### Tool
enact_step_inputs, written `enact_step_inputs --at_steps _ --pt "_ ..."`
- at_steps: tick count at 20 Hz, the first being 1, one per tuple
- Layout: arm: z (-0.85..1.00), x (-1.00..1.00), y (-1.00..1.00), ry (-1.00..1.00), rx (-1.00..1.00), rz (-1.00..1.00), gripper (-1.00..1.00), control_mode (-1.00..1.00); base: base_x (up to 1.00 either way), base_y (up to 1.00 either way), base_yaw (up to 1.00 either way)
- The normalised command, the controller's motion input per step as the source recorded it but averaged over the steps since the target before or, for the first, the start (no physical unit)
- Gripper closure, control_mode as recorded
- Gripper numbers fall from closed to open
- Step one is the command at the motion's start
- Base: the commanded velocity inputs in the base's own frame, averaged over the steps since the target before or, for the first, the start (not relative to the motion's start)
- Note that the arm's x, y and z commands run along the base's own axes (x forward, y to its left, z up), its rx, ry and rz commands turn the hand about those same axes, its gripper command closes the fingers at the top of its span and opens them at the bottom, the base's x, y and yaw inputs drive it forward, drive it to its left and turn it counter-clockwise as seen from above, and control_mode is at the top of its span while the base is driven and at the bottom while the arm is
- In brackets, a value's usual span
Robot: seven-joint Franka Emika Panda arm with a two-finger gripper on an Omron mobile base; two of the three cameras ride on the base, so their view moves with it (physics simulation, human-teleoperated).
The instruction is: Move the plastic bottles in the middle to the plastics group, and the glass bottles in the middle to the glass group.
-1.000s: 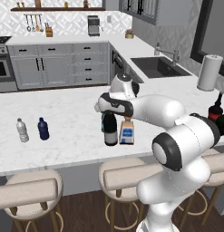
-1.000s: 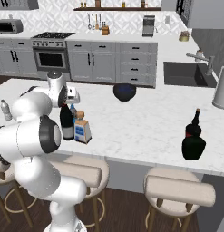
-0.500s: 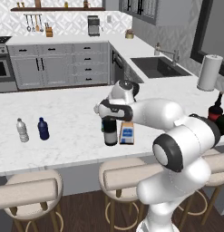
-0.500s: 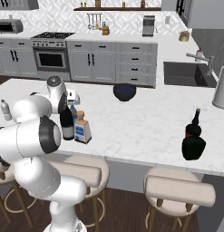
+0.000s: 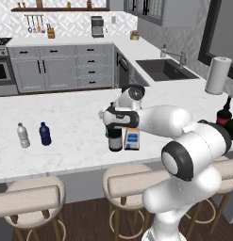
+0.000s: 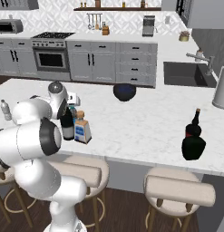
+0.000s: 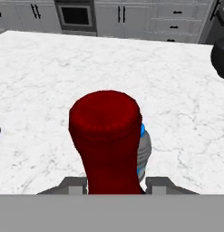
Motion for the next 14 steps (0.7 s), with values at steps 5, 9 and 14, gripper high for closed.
enact_step_inputs --at_steps 5,9,14 --pt "0.44 -0.51 0.00 0.00 0.04 0.00 1.00 -1.00 0.00 0.00 0.00" --pt "0.52 -0.83 0.00 0.00 0.14 0.00 1.00 -1.00 0.00 0.00 0.00" --pt "0.58 -0.73 0.01 0.00 0.06 0.00 1.00 -1.00 0.00 0.00 0.00"
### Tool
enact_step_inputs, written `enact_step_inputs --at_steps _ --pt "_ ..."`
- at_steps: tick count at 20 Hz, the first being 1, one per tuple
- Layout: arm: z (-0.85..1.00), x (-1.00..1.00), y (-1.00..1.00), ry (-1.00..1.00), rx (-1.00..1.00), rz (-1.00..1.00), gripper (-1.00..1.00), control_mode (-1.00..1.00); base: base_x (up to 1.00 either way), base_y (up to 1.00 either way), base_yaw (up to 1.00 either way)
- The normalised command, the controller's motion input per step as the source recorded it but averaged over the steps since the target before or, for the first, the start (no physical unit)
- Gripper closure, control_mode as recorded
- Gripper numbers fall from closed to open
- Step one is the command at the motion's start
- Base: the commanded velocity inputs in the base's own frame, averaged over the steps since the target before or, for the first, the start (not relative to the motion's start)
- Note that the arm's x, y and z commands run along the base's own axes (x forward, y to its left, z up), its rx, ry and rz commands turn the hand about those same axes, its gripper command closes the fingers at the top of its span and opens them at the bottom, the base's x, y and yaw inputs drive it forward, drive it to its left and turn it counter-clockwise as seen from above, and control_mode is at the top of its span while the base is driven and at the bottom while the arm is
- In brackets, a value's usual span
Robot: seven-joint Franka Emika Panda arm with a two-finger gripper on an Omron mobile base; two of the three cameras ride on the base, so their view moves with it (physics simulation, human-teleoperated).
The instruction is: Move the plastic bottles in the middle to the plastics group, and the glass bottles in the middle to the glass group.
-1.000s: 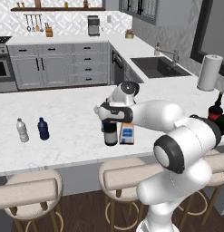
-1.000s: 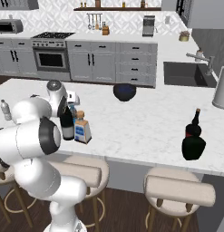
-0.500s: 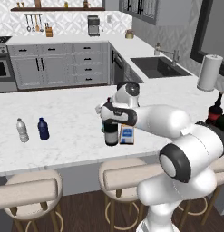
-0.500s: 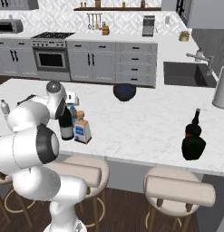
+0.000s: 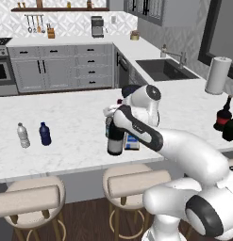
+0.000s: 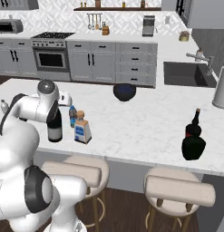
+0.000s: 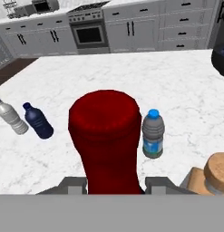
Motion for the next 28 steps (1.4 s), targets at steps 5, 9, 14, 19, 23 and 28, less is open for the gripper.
enact_step_inputs --at_steps 5,9,14,19,23,28 --pt "0.45 -0.64 -0.11 0.00 0.00 0.00 1.00 -1.00 0.00 0.00 0.00" --pt "0.38 -0.52 -0.33 0.00 -0.04 0.00 1.00 -1.00 0.00 0.00 0.00" --pt "0.22 -0.34 -0.61 0.00 -0.11 -0.01 1.00 -1.00 0.00 0.00 0.00" --pt "0.00 -0.01 -0.67 0.00 -0.11 -0.07 1.00 -1.00 0.00 0.00 0.00" --pt "0.00 0.03 -0.70 0.00 -0.01 -0.03 1.00 -1.00 0.00 0.00 0.00" --pt "-0.01 0.19 -0.80 0.00 0.00 -0.11 1.00 -1.00 0.00 0.00 0.00"
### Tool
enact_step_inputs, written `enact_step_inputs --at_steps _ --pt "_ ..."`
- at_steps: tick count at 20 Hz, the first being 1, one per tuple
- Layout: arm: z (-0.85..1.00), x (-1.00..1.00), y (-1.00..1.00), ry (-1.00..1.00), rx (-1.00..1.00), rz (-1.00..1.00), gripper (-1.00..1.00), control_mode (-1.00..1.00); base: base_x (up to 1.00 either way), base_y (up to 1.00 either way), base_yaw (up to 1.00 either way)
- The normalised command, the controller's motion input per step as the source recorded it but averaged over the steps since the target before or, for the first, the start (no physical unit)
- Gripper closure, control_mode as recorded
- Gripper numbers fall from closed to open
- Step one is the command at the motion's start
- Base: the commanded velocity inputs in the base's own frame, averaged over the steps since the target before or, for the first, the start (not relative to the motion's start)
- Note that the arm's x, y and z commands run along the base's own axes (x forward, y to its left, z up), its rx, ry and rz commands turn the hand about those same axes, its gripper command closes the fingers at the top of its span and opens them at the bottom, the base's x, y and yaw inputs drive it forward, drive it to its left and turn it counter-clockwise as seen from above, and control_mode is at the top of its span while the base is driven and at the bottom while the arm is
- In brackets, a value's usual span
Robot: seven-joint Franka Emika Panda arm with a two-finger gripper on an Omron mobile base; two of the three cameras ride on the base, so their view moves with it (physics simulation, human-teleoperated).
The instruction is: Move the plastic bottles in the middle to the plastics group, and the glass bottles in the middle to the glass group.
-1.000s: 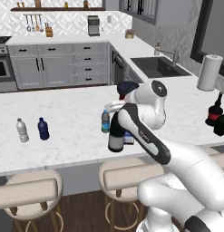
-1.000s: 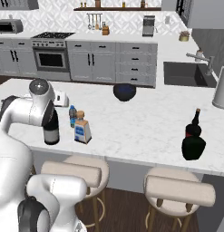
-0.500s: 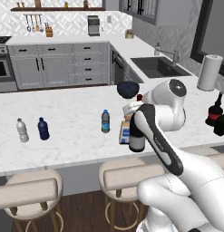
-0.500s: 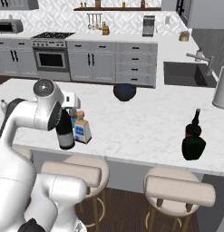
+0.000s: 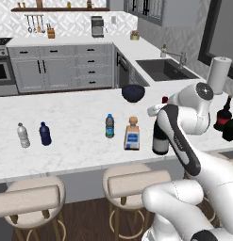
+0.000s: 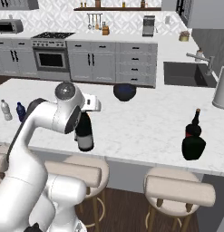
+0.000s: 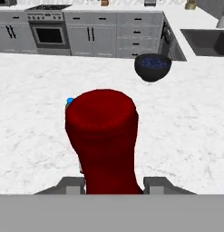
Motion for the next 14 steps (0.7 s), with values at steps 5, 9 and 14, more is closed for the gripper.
enact_step_inputs --at_steps 5,9,14 --pt "0.00 0.35 -0.84 0.00 0.00 -0.04 1.00 -1.00 0.00 0.00 0.00" --pt "-0.02 0.43 -0.84 0.00 0.00 -0.13 1.00 -1.00 0.00 0.00 0.00" --pt "-0.02 0.42 -0.85 0.03 0.00 -0.16 1.00 -1.00 0.00 0.00 0.00"
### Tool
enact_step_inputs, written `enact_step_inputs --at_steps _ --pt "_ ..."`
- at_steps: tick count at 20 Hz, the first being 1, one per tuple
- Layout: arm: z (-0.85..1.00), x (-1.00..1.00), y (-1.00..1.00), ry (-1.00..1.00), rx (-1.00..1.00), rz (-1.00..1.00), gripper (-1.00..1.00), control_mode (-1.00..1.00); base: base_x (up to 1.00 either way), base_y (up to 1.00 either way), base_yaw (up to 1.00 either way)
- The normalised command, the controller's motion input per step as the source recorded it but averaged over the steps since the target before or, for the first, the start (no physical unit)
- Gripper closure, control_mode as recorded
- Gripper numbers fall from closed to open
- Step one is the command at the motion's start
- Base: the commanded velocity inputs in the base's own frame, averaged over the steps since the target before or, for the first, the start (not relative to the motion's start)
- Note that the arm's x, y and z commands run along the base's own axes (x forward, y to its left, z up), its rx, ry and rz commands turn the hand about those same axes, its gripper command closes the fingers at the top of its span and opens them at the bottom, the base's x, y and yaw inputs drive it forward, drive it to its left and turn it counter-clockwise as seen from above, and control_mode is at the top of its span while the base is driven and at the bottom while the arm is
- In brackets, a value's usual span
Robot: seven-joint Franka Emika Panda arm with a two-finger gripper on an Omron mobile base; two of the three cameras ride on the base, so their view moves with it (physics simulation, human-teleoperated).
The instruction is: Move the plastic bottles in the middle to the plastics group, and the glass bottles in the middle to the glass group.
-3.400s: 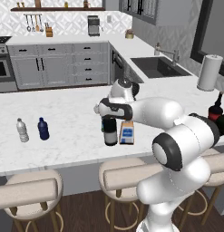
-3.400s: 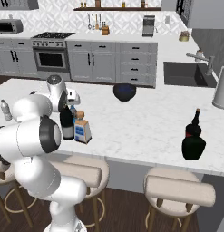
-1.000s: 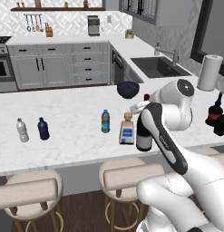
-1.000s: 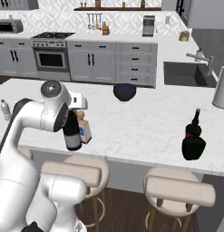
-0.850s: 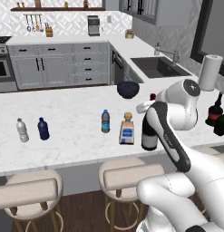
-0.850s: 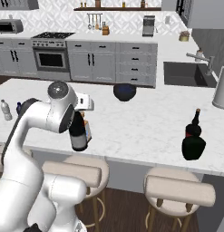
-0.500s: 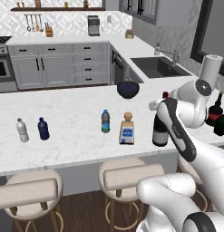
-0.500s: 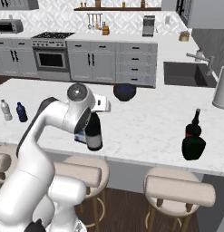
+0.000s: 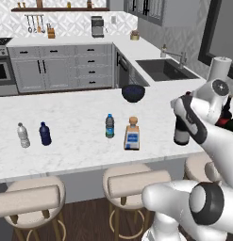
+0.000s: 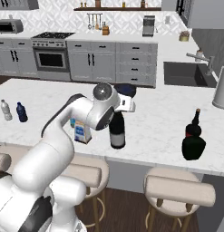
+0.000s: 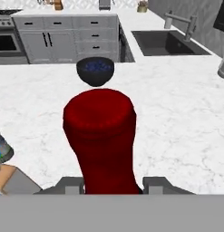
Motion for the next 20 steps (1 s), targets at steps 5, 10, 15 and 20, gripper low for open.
enact_step_inputs --at_steps 5,10,15,20 --pt "0.00 0.15 -0.90 0.05 0.00 -0.32 1.00 -1.00 0.00 0.00 0.00" --pt "-0.03 0.15 -0.89 0.00 0.00 -0.31 1.00 -1.00 0.00 0.00 0.00" --pt "-0.19 0.10 -0.77 -0.04 0.01 -0.22 1.00 -1.00 0.00 0.00 0.00" --pt "-0.12 0.36 -0.50 0.00 0.00 -0.18 1.00 -1.00 0.00 0.00 0.00"
